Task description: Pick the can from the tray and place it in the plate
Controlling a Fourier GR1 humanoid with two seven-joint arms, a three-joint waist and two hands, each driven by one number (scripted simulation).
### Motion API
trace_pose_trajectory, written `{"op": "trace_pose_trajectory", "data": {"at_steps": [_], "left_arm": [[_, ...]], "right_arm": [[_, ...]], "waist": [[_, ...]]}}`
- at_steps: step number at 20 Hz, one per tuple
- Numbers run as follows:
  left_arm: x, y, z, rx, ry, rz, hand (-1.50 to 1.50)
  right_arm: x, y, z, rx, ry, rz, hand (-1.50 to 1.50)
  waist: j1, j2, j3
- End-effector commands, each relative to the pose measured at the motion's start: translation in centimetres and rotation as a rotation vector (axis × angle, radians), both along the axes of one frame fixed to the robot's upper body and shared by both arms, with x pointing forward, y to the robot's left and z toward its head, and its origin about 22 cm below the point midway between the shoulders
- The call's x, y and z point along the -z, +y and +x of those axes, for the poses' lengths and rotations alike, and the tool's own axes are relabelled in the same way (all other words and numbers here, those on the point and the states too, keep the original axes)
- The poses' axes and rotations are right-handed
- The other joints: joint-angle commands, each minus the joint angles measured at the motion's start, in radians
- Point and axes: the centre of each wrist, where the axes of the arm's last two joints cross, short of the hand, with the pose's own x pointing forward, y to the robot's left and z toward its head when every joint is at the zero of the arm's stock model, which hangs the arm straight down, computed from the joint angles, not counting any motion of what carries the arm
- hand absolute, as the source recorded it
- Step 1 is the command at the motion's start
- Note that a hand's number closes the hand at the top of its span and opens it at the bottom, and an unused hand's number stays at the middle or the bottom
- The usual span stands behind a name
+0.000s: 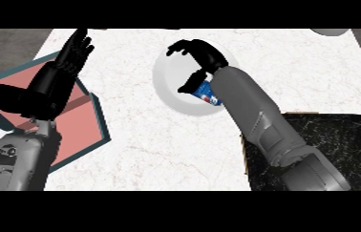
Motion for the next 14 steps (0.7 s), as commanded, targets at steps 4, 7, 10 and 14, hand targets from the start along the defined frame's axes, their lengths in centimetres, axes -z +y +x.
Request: {"op": "trace_pose_trajectory", "data": {"at_steps": [4,7,10,14], "left_arm": [[-0.5,-0.6,1.0,0.018,-0.008,0.002,0.0],[1.0,0.3,-0.4,-0.024,-0.006,0.012,0.0],[-0.7,1.9,-0.3,-0.04,0.016,0.013,0.0],[-0.5,2.1,0.7,-0.04,0.008,0.015,0.0]], "right_arm": [[-0.5,-0.1,0.2,0.06,-0.003,0.256,-1.5],[-0.3,-0.5,0.2,0.065,0.034,0.381,-1.5],[-1.6,-0.2,0.7,0.065,0.101,0.483,-1.5],[-2.7,-2.3,1.7,0.127,0.107,0.548,-1.5]], "waist": [[0.017,0.003,0.0],[-0.013,-0.009,0.0],[-0.02,-0.013,0.0],[-0.036,-0.004,0.0]]}}
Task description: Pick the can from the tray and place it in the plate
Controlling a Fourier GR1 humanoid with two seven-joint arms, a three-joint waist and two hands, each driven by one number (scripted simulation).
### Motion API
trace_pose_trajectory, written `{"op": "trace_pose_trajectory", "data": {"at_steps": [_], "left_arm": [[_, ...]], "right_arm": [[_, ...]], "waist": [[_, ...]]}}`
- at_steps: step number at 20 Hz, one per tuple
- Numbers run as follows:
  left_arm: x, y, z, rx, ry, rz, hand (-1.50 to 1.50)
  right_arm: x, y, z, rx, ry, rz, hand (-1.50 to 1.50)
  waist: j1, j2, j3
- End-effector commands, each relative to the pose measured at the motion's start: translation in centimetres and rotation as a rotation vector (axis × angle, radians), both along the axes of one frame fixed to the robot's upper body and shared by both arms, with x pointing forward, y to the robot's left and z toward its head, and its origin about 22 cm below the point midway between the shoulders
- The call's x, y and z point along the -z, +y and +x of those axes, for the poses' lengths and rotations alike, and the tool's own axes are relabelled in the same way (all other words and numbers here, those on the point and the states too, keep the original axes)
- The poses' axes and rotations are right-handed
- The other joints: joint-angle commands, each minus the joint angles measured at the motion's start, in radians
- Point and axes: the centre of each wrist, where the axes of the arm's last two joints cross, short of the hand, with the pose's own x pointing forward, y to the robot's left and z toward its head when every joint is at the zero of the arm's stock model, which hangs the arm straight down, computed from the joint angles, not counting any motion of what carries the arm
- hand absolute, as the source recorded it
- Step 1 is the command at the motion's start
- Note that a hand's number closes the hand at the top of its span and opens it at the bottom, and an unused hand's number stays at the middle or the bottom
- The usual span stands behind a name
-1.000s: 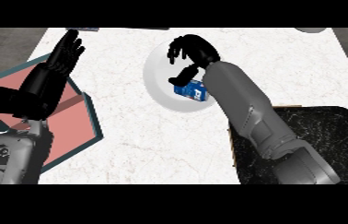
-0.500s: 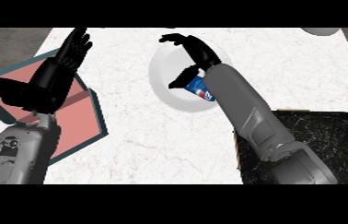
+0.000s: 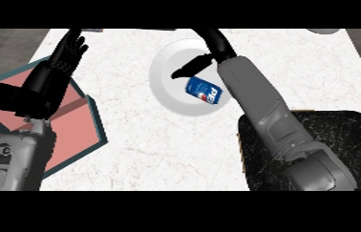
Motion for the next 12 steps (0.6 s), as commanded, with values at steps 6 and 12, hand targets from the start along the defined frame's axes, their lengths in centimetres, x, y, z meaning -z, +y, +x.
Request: {"op": "trace_pose_trajectory", "data": {"at_steps": [6,12], "left_arm": [[1.0,-1.0,-1.1,0.003,0.005,-0.018,0.0],[0.5,-0.1,-0.4,0.012,-0.008,-0.002,0.0]], "right_arm": [[-1.5,-9.6,1.6,0.097,0.038,0.153,-1.5],[-0.2,-16.1,0.7,0.079,-0.015,0.136,-1.5]], "waist": [[-0.009,0.0,0.001],[0.003,0.015,0.002]]}}
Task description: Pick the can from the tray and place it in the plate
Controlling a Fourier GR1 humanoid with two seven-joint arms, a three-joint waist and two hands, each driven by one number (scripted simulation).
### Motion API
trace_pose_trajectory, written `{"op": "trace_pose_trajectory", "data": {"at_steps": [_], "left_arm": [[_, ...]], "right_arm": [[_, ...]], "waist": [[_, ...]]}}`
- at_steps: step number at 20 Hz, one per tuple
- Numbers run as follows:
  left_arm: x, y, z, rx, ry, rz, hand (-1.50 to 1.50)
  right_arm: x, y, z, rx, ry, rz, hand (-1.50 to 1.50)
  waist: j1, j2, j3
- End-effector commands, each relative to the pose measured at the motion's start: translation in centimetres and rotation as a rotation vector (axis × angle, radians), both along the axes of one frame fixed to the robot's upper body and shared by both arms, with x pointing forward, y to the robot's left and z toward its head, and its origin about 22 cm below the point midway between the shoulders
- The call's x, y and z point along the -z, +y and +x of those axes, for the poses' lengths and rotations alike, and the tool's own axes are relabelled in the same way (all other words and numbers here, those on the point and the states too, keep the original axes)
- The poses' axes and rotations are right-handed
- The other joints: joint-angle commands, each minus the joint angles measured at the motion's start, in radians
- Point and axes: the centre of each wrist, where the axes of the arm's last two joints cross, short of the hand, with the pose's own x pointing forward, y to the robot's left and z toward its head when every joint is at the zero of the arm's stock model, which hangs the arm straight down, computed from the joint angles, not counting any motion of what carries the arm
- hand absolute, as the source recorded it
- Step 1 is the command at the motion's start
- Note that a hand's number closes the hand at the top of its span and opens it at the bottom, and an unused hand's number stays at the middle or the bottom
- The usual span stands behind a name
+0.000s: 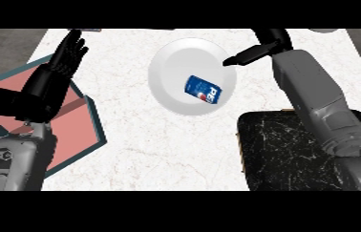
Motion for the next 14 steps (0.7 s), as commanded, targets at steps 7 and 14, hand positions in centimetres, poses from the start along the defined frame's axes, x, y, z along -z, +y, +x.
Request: {"op": "trace_pose_trajectory", "data": {"at_steps": [7,14], "left_arm": [[1.2,0.6,-0.3,0.004,-0.011,0.01,0.0],[0.6,-1.0,-0.6,0.028,-0.003,-0.022,0.0]], "right_arm": [[-2.1,-11.2,-1.5,-0.001,-0.03,-0.042,-1.5],[-0.1,-14.5,-3.2,0.02,-0.061,-0.057,-1.5]], "waist": [[0.011,0.005,0.001],[0.021,0.007,0.003]]}}
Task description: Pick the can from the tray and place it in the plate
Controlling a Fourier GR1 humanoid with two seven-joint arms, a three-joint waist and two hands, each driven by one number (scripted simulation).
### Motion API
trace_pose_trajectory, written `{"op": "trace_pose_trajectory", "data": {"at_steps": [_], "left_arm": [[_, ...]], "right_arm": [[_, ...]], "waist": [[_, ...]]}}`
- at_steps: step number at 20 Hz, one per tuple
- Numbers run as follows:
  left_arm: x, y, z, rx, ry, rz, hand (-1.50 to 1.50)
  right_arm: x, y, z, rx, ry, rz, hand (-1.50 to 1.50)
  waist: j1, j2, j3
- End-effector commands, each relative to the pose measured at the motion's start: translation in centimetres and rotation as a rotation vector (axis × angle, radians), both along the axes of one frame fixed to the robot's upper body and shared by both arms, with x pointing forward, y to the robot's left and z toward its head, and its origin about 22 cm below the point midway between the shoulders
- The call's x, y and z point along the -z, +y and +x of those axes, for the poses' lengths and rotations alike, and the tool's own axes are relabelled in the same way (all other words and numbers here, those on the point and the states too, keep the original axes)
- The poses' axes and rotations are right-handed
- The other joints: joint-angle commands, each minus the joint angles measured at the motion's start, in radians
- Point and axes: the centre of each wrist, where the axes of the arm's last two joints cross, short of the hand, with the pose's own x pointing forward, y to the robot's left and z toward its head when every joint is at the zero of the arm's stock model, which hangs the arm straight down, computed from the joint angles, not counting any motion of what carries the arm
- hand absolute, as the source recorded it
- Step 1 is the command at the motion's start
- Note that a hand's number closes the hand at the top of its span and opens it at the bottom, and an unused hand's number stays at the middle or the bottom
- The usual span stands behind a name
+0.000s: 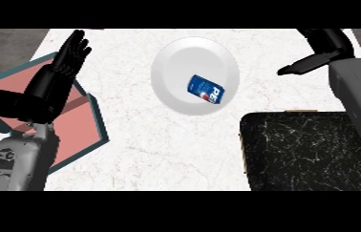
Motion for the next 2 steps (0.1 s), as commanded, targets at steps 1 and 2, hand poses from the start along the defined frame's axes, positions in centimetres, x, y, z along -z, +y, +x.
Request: {"op": "trace_pose_trajectory", "data": {"at_steps": [1,2], "left_arm": [[-0.7,-0.7,0.4,-0.001,-0.003,-0.004,0.0],[-0.4,0.5,0.3,0.004,-0.007,0.008,0.0]], "right_arm": [[-0.4,-1.3,-0.3,0.01,-0.041,-0.032,-1.5],[-1.3,-2.2,-0.4,0.022,-0.047,-0.039,-1.5]], "waist": [[-0.001,0.0,0.0],[0.006,0.003,0.0]]}}
